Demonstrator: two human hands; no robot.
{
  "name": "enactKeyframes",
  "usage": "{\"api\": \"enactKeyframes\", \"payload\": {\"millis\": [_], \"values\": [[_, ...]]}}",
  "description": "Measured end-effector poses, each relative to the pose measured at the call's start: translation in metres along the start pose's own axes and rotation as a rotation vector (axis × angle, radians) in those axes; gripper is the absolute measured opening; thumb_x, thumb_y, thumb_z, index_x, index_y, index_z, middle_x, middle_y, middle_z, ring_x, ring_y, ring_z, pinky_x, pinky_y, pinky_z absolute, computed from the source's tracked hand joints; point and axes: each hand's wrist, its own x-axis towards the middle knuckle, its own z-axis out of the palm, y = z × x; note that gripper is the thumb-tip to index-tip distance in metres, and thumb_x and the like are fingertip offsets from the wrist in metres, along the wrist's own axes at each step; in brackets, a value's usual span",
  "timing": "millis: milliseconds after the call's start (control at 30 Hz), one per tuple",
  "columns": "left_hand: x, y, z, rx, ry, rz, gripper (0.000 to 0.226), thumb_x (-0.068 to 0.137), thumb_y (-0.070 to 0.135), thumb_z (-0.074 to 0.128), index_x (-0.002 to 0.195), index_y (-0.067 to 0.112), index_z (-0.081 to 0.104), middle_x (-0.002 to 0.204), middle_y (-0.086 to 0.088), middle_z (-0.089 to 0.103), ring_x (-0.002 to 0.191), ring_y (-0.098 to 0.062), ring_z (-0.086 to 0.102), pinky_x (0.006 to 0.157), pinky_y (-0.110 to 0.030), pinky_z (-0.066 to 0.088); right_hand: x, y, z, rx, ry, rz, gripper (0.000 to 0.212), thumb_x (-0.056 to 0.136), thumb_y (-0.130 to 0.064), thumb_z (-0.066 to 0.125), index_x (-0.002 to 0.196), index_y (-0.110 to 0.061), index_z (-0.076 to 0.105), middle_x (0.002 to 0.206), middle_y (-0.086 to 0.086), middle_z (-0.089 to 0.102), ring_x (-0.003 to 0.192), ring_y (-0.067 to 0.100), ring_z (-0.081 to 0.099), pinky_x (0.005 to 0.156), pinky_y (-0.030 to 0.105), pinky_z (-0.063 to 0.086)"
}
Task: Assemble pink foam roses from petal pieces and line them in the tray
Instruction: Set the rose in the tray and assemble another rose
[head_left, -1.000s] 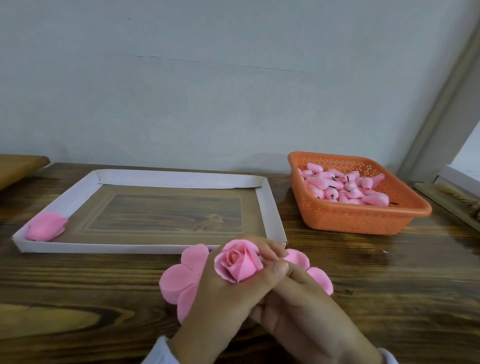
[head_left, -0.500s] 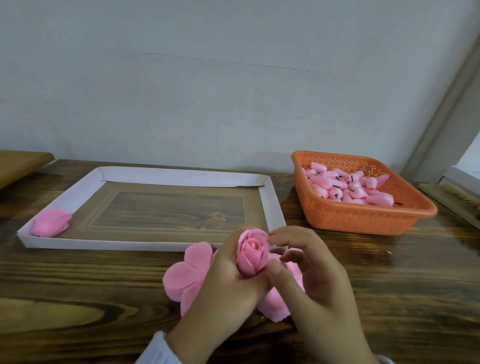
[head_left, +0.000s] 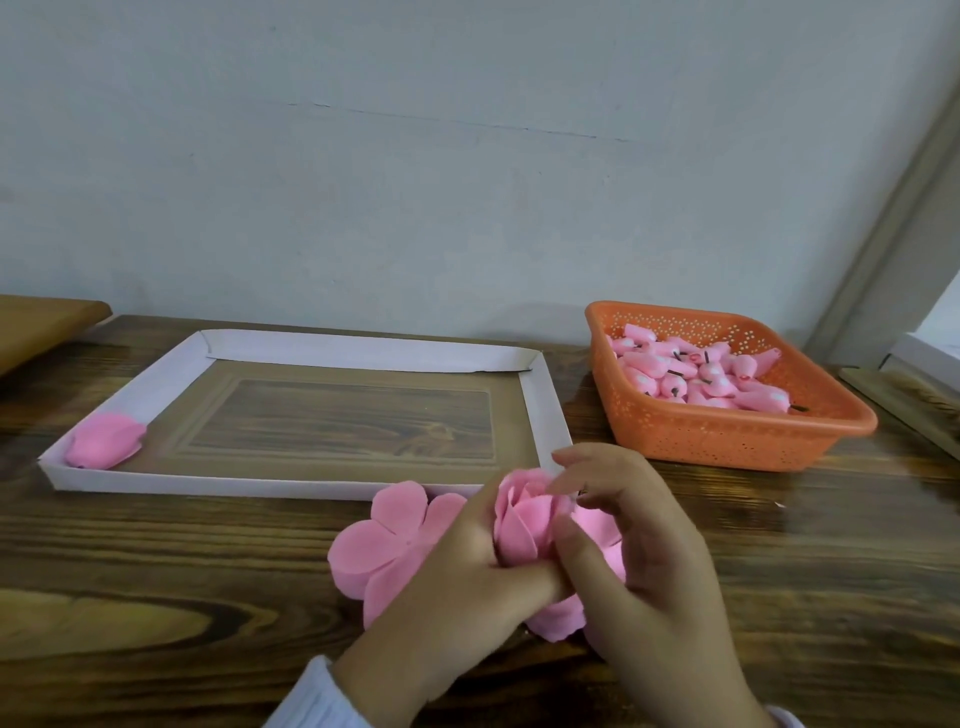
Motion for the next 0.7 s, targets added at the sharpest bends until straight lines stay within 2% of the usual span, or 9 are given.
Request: {"api": "enactKeyframes", "payload": {"millis": [67, 133, 200, 267, 333, 433, 500, 567, 700], "values": [[0.0, 0.002, 0.0, -0.143, -0.09, -0.036, 0.042, 0.069, -0.001, 0.06, 0.11, 0.006, 0.059, 0.09, -0.025, 0.063, 0.089, -0.043, 0.062, 0.075, -0.052, 0.047, 0.001, 0.0, -0.001, -0.048, -0.002, -0.005, 0.021, 0.079, -0.021, 0.051, 0.088, -0.037, 0.062, 0.11, -0.009, 0.061, 0.115, 0.014, 0.057, 0.09, 0.016, 0.041], [0.001, 0.003, 0.0, -0.297, -0.151, -0.073, 0.036, 0.067, -0.002, 0.055, 0.103, -0.003, 0.056, 0.085, -0.024, 0.051, 0.082, -0.038, 0.049, 0.07, -0.048, 0.037, 0.002, 0.002, -0.003, -0.057, 0.0, 0.004, 0.021, 0.076, -0.017, 0.052, 0.084, -0.034, 0.061, 0.112, -0.008, 0.061, 0.117, 0.013, 0.056, 0.09, 0.013, 0.04], [0.001, 0.007, 0.001, -0.408, -0.184, -0.101, 0.03, 0.064, 0.004, 0.054, 0.093, 0.003, 0.059, 0.084, -0.02, 0.044, 0.081, -0.034, 0.039, 0.068, -0.042, 0.033, 0.002, 0.004, -0.005, -0.054, -0.006, 0.021, 0.028, 0.072, -0.005, 0.054, 0.079, -0.031, 0.059, 0.112, -0.01, 0.06, 0.118, 0.013, 0.055, 0.09, 0.013, 0.039], [0.0, 0.011, 0.003, -0.438, -0.19, -0.117, 0.024, 0.065, 0.006, 0.052, 0.086, 0.01, 0.062, 0.086, -0.02, 0.041, 0.081, -0.033, 0.035, 0.068, -0.039, 0.032, 0.001, 0.003, -0.007, 0.004, -0.034, 0.047, 0.027, 0.067, -0.005, 0.052, 0.075, -0.03, 0.058, 0.113, -0.014, 0.059, 0.119, 0.012, 0.054, 0.09, 0.014, 0.04], [-0.001, 0.013, 0.004, -0.418, -0.192, -0.134, 0.02, 0.068, 0.004, 0.046, 0.084, 0.009, 0.056, 0.087, -0.019, 0.039, 0.08, -0.031, 0.036, 0.068, -0.039, 0.031, 0.001, 0.0, -0.008, 0.065, -0.082, 0.052, 0.02, 0.066, -0.017, 0.049, 0.075, -0.032, 0.058, 0.115, -0.015, 0.058, 0.123, 0.012, 0.052, 0.091, 0.015, 0.041], [-0.003, 0.014, 0.003, -0.464, -0.259, -0.146, 0.014, 0.066, 0.011, 0.051, 0.08, 0.009, 0.054, 0.075, -0.012, 0.049, 0.069, -0.025, 0.051, 0.068, -0.036, 0.035, 0.002, -0.003, -0.011, 0.053, -0.138, 0.034, 0.023, 0.069, -0.02, 0.051, 0.08, -0.037, 0.062, 0.118, -0.015, 0.056, 0.126, 0.016, 0.05, 0.092, 0.019, 0.042], [-0.004, 0.014, 0.0, -0.525, -0.306, -0.154, 0.017, 0.063, 0.015, 0.054, 0.079, 0.01, 0.054, 0.068, -0.002, 0.055, 0.064, -0.016, 0.057, 0.068, -0.033, 0.039, 0.003, -0.004, -0.011, 0.019, -0.153, 0.02, 0.023, 0.071, -0.022, 0.054, 0.083, -0.038, 0.064, 0.119, -0.015, 0.056, 0.127, 0.016, 0.05, 0.093, 0.018, 0.041], [-0.004, 0.011, -0.002, -0.531, -0.33, -0.173, 0.025, 0.061, 0.012, 0.056, 0.086, 0.009, 0.057, 0.07, -0.002, 0.056, 0.065, -0.015, 0.056, 0.067, -0.029, 0.043, 0.004, -0.003, -0.012, -0.009, -0.148, -0.008, 0.021, 0.072, -0.023, 0.055, 0.085, -0.037, 0.065, 0.119, -0.015, 0.056, 0.126, 0.017, 0.051, 0.092, 0.016, 0.04], [-0.003, 0.006, -0.002, -0.263, -0.304, -0.106, 0.034, 0.067, 0.001, 0.063, 0.093, 0.02, 0.071, 0.078, -0.005, 0.065, 0.077, -0.017, 0.063, 0.073, -0.029, 0.05, 0.005, -0.002, -0.015, 0.095, -0.174, -0.022, 0.024, 0.075, -0.011, 0.06, 0.086, -0.032, 0.065, 0.115, -0.013, 0.061, 0.125, 0.017, 0.052, 0.091, 0.019, 0.043]]}}
